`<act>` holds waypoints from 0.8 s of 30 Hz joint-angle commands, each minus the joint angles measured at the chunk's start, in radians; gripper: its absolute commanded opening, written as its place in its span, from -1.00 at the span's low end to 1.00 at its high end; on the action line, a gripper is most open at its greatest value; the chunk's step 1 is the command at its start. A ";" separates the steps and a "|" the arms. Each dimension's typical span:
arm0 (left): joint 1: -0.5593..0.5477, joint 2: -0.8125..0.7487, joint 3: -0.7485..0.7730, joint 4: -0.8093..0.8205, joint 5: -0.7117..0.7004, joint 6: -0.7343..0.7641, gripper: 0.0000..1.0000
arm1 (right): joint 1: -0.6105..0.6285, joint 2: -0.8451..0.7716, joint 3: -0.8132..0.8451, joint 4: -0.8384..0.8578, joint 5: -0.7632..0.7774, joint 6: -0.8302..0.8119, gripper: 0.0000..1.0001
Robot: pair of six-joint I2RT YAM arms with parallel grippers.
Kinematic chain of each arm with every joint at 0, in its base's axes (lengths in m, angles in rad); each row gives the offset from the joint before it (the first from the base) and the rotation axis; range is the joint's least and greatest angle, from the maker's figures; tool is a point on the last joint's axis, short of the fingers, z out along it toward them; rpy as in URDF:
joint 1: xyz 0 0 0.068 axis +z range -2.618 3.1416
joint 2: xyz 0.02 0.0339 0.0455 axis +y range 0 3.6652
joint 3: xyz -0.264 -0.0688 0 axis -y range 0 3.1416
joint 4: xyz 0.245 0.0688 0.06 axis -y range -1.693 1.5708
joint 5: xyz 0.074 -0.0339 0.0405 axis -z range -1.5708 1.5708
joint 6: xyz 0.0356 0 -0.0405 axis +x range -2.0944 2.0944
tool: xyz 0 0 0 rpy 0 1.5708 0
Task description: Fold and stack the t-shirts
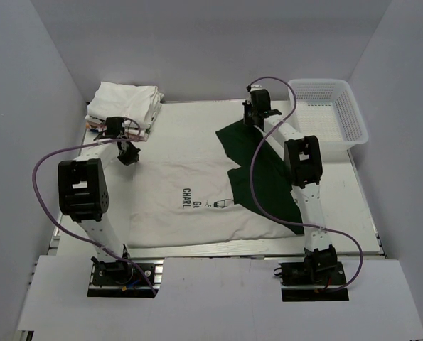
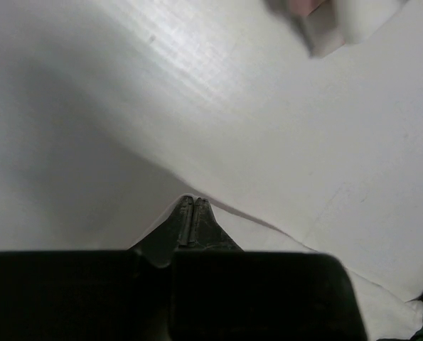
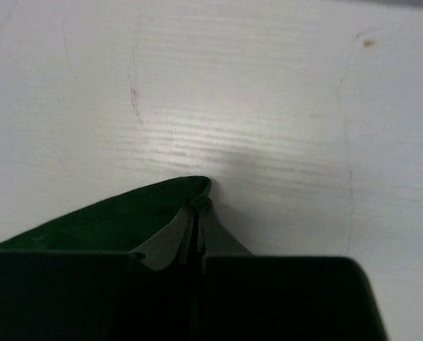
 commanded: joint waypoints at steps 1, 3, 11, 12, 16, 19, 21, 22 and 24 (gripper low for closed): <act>0.005 0.044 0.115 0.041 0.000 0.008 -1.00 | -0.012 -0.011 0.172 0.042 0.062 -0.060 -1.00; 0.005 0.071 0.199 0.023 -0.013 0.008 -1.00 | -0.018 -0.018 0.200 0.074 0.041 -0.074 -1.00; -0.004 0.027 0.203 0.064 -0.023 0.055 -1.00 | -0.017 -0.325 -0.163 0.251 -0.028 -0.163 -1.00; -0.005 -0.006 0.187 0.077 -0.023 0.075 -1.00 | -0.017 -0.387 -0.287 0.260 -0.042 -0.165 -1.00; -0.014 -0.069 0.111 0.099 -0.021 0.086 -1.00 | -0.012 -0.607 -0.535 0.341 -0.123 -0.202 -1.00; -0.014 -0.126 0.048 0.090 -0.032 0.066 -1.00 | -0.003 -0.778 -0.697 0.335 -0.120 -0.226 -1.00; -0.014 -0.167 0.008 0.090 -0.041 0.057 -1.00 | 0.003 -0.837 -0.830 0.338 -0.117 -0.246 -1.00; -0.014 -0.189 -0.036 0.090 -0.053 0.046 -1.00 | 0.005 -0.868 -0.860 0.337 -0.111 -0.246 -1.00; -0.014 -0.262 -0.095 0.090 -0.073 0.035 -1.00 | 0.016 -0.977 -0.971 0.325 -0.090 -0.248 -1.00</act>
